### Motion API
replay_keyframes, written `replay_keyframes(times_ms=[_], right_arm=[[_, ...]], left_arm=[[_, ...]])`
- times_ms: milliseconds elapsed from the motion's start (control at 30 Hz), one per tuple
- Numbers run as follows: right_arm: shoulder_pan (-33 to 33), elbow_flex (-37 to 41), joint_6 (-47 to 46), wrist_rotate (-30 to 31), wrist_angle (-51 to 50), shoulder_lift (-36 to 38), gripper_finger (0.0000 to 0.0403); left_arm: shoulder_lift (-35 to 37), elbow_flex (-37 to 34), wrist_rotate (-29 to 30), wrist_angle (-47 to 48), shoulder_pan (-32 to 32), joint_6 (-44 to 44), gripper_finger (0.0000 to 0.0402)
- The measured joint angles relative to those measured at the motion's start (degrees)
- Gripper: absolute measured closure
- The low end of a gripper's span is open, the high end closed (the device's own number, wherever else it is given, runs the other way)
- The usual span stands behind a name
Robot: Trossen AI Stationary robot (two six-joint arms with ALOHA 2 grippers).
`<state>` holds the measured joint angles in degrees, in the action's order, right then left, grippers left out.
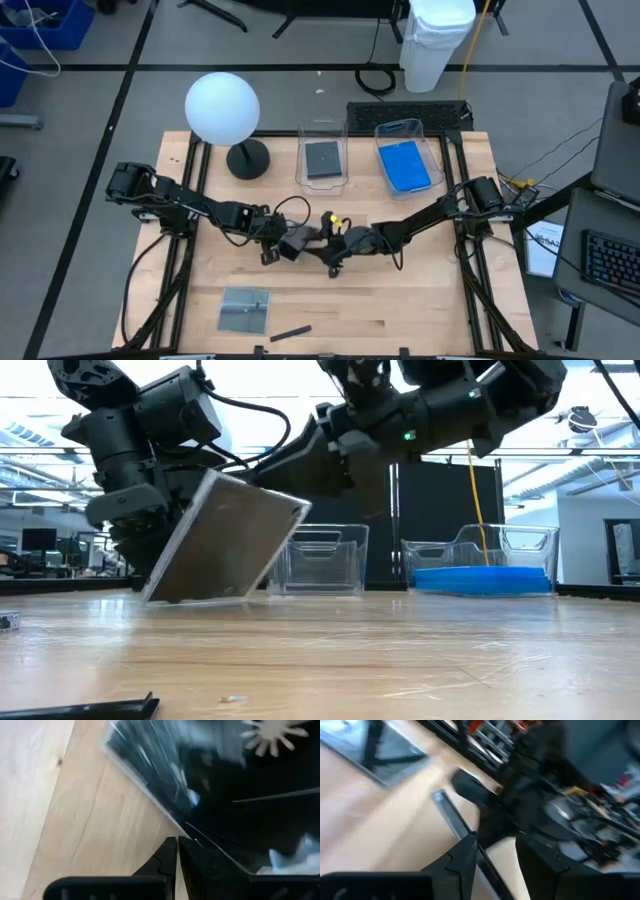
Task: Pick & place jewel cases by type
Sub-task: Put the top black CD case into the left transparent bin
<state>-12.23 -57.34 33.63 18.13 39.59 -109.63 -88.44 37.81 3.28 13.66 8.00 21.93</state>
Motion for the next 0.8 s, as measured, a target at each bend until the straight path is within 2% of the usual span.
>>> replay_keyframes(times_ms=[367,667,800], right_arm=[[1.7,0.1,-1.7,-3.6,-0.1,0.0,0.0273],[3.2,-0.1,-2.5,-3.7,3.4,0.0,0.0273],[4.0,-0.3,-3.4,-4.6,3.3,0.0,0.0273]], left_arm=[[0.0,-0.1,0.1,-2.6,0.0,0.0,0.037],[0.3,0.0,-2.7,-16.4,0.3,-3.6,0.0371],[0.1,0.0,-4.0,-19.3,0.4,-3.8,0.0371]])
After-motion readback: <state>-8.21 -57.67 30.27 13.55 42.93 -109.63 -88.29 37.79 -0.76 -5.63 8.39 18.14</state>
